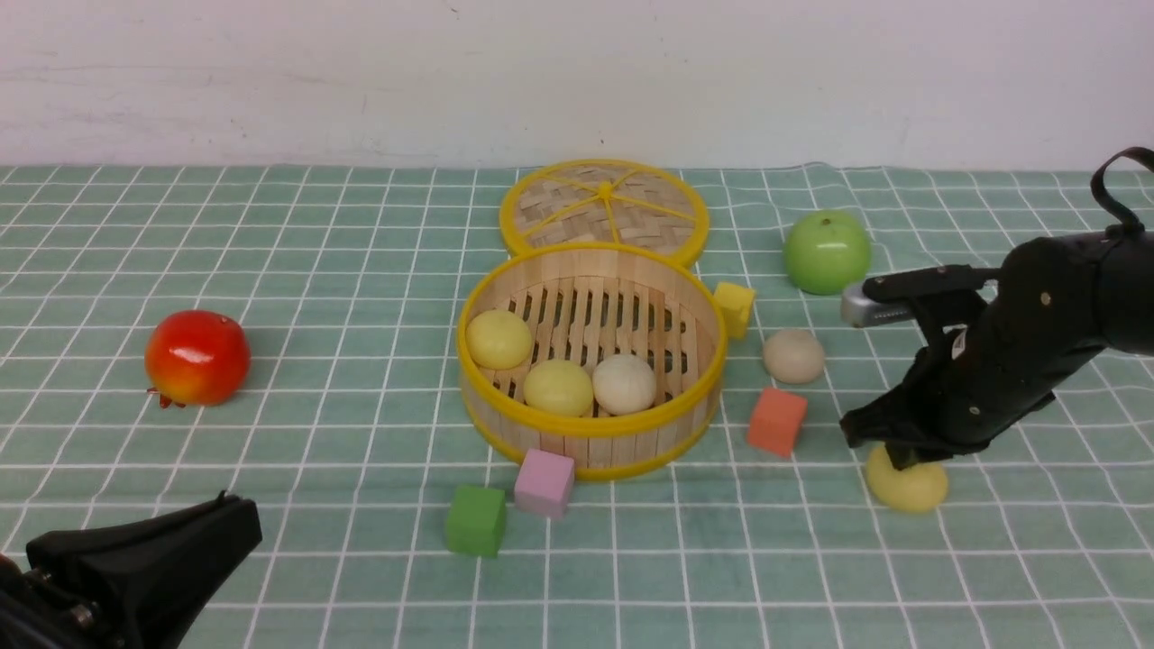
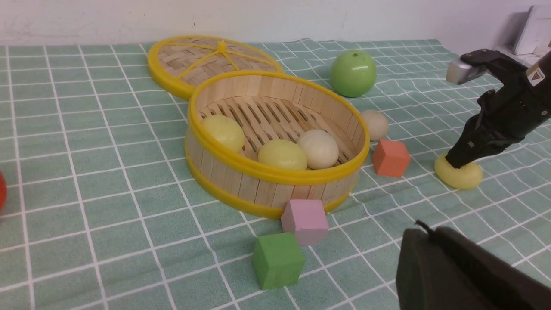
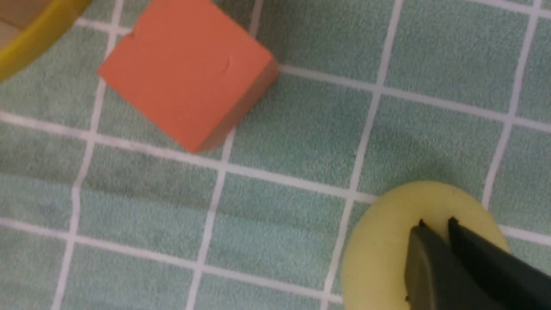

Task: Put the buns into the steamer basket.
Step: Use the right arm to grab a steamed stuffed bun, then use the right arm to put the steamed stuffed bun into the steamer

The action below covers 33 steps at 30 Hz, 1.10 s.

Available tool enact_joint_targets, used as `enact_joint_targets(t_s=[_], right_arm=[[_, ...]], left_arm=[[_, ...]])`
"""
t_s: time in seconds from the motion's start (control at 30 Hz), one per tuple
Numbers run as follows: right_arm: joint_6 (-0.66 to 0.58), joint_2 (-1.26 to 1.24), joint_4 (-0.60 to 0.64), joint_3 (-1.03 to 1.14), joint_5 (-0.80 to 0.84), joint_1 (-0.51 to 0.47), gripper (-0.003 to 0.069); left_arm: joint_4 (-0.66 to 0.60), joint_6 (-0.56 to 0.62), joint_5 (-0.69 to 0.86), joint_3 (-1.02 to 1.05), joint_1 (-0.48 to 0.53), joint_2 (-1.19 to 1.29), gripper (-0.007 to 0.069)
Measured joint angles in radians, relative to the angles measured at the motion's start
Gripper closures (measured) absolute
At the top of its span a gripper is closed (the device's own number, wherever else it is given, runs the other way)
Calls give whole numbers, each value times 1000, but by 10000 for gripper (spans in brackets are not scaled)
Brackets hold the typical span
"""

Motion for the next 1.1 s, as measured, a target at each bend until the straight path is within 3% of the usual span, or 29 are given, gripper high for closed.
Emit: enact_joint_targets(t_s=[0.17,0.33,0.57,0.83,1.1], right_arm=[[-13,-94,41,-3,35,11,657],[-43,-172,105,-85,5,96,657],[-134,-3,185,-333,-43,220,652],[-141,211,185,-517,-36,221,652],[-141,288,183,-538,-54,221,652]], left_arm=[[0,0,1,0,0,0,624],[0,0,3,0,0,0,622],[0,0,4,0,0,0,621],[0,0,5,0,0,0,618],[0,0,5,0,0,0,610]])
